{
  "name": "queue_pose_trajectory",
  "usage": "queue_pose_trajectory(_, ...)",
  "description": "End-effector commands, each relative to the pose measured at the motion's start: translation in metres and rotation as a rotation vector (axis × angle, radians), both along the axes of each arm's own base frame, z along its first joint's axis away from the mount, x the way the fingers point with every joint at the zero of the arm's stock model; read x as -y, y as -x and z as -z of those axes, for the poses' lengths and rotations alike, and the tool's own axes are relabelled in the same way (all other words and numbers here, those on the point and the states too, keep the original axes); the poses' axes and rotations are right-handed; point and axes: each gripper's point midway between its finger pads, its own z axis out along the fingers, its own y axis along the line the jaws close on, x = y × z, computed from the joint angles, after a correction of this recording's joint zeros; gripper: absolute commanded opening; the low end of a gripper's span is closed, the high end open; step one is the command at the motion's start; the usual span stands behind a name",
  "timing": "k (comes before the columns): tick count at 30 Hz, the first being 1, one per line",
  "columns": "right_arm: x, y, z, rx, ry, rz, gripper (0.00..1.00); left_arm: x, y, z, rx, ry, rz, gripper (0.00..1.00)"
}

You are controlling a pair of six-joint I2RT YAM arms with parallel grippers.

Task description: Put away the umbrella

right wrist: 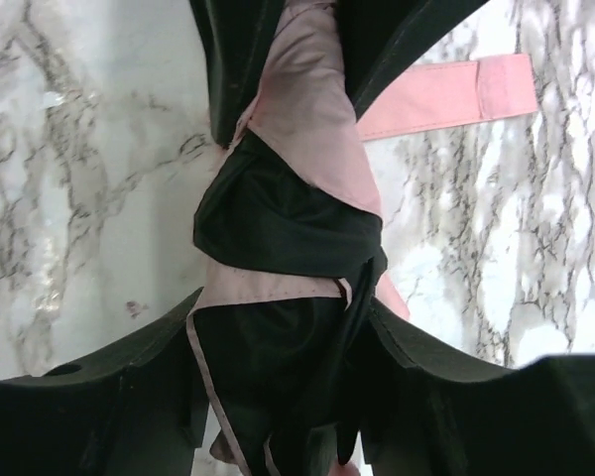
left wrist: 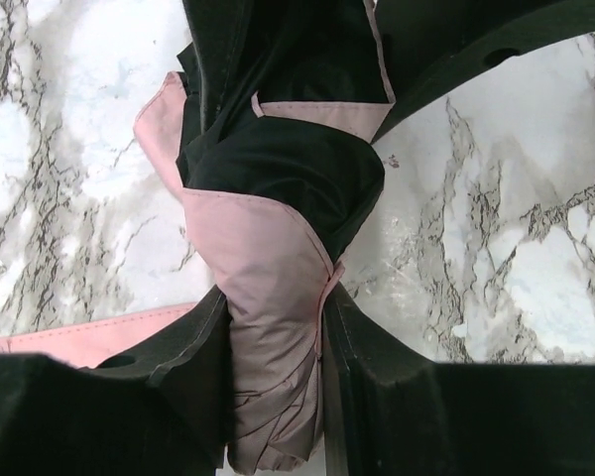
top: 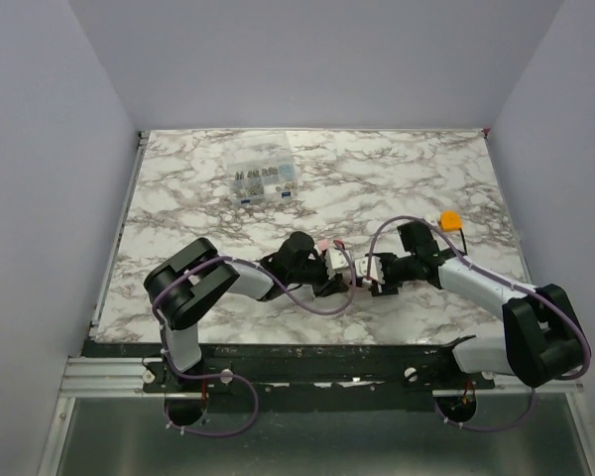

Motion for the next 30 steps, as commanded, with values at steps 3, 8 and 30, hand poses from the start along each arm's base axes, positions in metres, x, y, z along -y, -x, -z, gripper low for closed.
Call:
queue_pose_trajectory(3,-0.008,0.031,0.044,-0.058,0.183,-0.122,0.43,-0.055,0.024,0.085,-0.351,-0.335,-0.192,0.00)
queue_pose_trajectory(8,-0.009,0.033,0.047,-0.078,0.197,-0.104,0.14,-0.050,0.020,0.078,-0.348,-0.295,-0.196,0.00)
queue_pose_trajectory(30,0.009,0.028,0.057,-0.056,0.294,-0.081,0.00,-0.045,0.007,-0.072,-0.048,0.144,-0.203,0.79)
